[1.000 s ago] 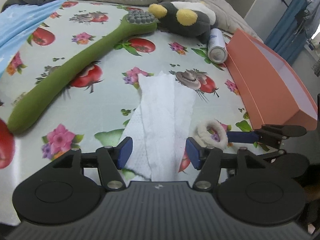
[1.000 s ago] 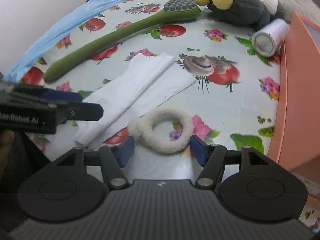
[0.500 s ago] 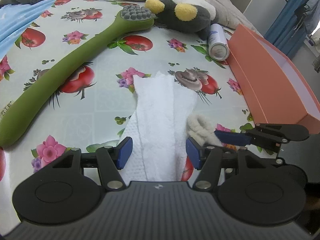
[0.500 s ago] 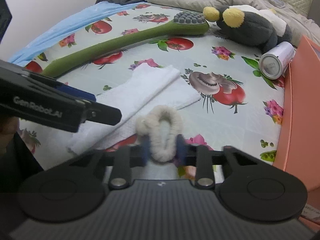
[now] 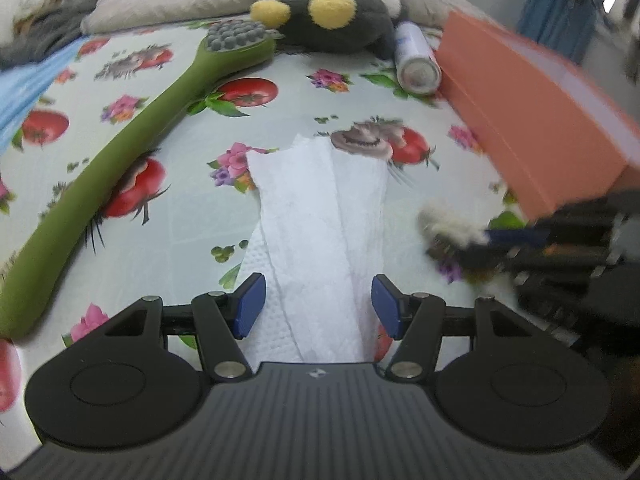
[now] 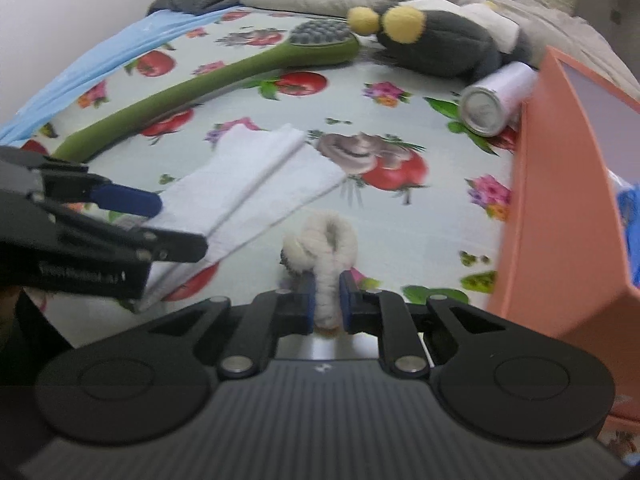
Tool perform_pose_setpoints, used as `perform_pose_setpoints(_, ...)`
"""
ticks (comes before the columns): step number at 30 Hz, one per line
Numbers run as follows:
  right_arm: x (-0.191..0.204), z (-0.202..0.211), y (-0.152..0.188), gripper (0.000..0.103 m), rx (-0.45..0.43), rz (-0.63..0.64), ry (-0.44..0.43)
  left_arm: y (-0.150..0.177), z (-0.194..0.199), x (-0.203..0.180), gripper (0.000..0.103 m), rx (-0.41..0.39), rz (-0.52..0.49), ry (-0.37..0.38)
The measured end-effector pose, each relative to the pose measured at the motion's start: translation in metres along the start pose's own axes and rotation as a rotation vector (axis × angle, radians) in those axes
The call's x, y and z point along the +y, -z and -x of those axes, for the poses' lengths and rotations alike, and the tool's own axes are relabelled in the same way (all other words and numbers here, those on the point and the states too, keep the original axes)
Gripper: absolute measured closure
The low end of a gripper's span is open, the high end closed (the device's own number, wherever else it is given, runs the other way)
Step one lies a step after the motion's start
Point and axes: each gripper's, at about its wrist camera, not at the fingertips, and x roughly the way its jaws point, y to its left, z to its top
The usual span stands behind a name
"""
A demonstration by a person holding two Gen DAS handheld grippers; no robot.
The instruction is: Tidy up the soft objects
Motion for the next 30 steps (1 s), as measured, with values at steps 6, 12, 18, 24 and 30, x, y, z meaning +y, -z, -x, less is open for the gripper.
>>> perform_pose_setpoints(6, -0.008, -0.001, 0.003, 0.087, 0.006, -0.052, 0.01, 0.004, -0.003, -0.015, 0.044, -0.007, -0.082, -0.066)
perform_pose_setpoints(12, -0.007, -0.002, 0.003, 0.087, 0.004, -0.069, 0.006, 0.003, -0.001, -0.012, 0.077, -0.002, -0.065, -0.082)
perform_pose_setpoints(18, -0.009, 0.006, 0.001, 0.087, -0.012, -0.106, 0.02, 0.004, 0.001, -0.017, 0.092, -0.011, -0.043, -0.084)
perform_pose_setpoints(24, -0.01, 0.023, -0.006, 0.088, -0.054, -0.13, 0.026, 0.0, 0.017, -0.021, 0.094, -0.043, 0.045, -0.056)
perform_pose_setpoints(30, -0.008, 0.044, -0.012, 0.089, -0.101, -0.15, 0.028, -0.011, 0.045, -0.015, 0.094, -0.092, 0.13, -0.06)
